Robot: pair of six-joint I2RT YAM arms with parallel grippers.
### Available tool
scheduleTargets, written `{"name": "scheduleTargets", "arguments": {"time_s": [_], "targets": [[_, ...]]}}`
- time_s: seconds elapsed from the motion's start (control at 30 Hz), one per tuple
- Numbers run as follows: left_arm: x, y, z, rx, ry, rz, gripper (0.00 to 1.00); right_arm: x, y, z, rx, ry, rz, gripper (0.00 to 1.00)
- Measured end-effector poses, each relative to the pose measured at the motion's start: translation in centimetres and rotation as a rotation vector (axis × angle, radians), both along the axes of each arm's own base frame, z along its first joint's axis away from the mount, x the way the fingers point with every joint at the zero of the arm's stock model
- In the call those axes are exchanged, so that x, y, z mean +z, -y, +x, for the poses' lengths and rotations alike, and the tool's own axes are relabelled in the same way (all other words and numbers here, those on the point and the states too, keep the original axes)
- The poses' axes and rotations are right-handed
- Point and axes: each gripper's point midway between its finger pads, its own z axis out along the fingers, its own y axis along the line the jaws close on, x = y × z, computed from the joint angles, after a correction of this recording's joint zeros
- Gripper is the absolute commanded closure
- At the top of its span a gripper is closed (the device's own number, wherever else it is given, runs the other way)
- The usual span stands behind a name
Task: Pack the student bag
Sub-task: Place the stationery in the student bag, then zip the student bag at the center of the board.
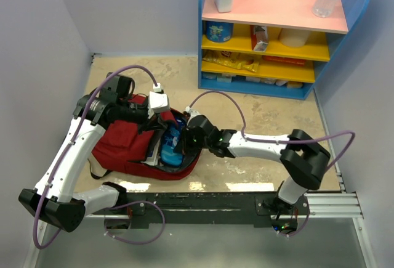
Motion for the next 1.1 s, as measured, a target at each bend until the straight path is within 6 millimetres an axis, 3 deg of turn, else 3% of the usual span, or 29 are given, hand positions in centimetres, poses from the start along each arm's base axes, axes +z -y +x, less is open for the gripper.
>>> {"name": "scheduleTargets", "arguments": {"time_s": [0.13, 0.23, 0.33, 0.5, 0.63, 0.73, 0.8, 0.97, 1.0, 1.1], "targets": [[0.0, 0.0, 0.0, 0.001, -0.001, 0.002, 1.00, -2.5, -0.8, 1.1, -0.043, -0.062, -0.091, 1.00], [-0.1, -0.2, 0.2, 0.009, 0.005, 0.011, 1.00, -1.5, -1.0, 2.8, -0.112, -0.034, -0.164, 0.99], [-0.1, -0.2, 0.2, 0.010, 0.007, 0.012, 1.00, -1.2, 0.8, 3.4, -0.170, 0.004, -0.225, 0.93], [-0.3, 0.0, 0.6, 0.013, 0.015, 0.006, 1.00, 2.4, 4.7, 2.3, -0.199, 0.090, -0.186, 0.91], [-1.0, 0.4, 1.2, 0.020, -0.010, -0.004, 0.98, 6.5, 4.9, 2.1, -0.183, 0.184, -0.110, 0.81], [-1.5, 0.8, 1.6, 0.021, -0.042, -0.015, 0.86, 8.1, 4.5, 0.1, -0.117, 0.249, -0.056, 0.73], [-1.6, 1.0, 1.6, 0.017, -0.052, -0.017, 0.84, 9.2, 4.5, -1.3, -0.071, 0.291, -0.029, 0.66], [-2.2, 1.1, 1.4, 0.010, -0.071, -0.014, 0.83, 11.4, 1.9, -5.8, 0.097, 0.392, 0.013, 0.55], [-2.3, 1.0, 1.3, 0.010, -0.073, -0.014, 0.73, 11.6, 1.2, -6.6, 0.133, 0.409, 0.012, 0.54], [-2.7, 0.9, 0.9, 0.011, -0.072, -0.013, 0.60, 10.8, -1.0, -9.4, 0.242, 0.455, -0.020, 0.52]]}}
